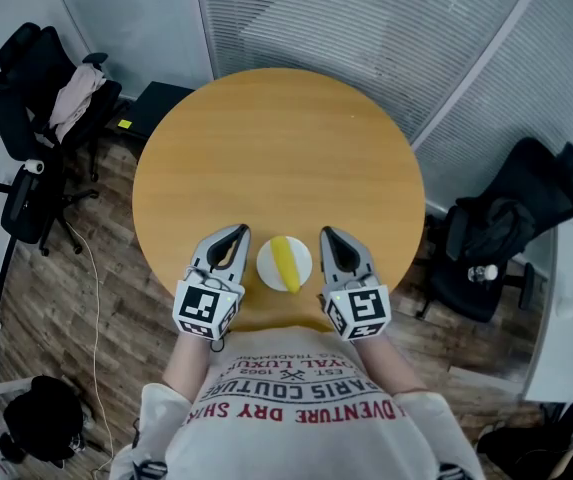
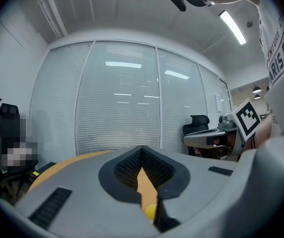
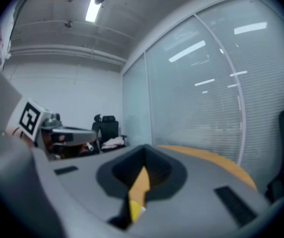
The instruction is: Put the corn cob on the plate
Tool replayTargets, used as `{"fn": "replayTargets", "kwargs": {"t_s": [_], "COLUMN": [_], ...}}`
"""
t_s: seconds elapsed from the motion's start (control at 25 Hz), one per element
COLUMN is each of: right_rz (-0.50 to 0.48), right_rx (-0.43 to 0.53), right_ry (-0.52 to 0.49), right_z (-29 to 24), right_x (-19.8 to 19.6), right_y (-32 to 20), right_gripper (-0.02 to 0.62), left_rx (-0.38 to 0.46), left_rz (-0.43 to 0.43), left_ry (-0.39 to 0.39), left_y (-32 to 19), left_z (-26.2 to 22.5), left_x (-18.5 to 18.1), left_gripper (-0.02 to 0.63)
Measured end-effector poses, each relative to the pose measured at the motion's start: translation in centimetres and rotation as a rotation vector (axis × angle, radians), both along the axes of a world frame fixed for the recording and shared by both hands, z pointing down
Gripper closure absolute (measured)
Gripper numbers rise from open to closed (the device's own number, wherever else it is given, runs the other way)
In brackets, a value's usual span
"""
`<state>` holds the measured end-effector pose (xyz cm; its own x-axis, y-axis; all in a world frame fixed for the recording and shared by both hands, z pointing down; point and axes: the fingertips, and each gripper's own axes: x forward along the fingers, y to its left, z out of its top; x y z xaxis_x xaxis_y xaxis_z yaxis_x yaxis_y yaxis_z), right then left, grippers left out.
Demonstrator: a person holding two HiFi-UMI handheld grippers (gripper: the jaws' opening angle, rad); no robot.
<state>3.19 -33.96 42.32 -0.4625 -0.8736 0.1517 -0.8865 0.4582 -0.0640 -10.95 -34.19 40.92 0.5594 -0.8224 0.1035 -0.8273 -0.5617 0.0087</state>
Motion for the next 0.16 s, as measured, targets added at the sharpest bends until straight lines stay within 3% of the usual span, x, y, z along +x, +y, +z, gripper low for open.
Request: {"fn": "replayTargets", "kwargs": {"t_s": [0.16], "right_rz": [-0.007], "right_rx": [0.005], "right_ry": [0.010], "right_z": [-0.11], "right_x": [-0.32], "right_y": [0.27], "right_gripper": [0.568], "left_rx": [-0.002], "left_rz": [0.003], "left_ry": [0.000], "left_y": [0.24], "left_z": [0.02], "left_x": [0.00], "left_gripper": [0.572]}}
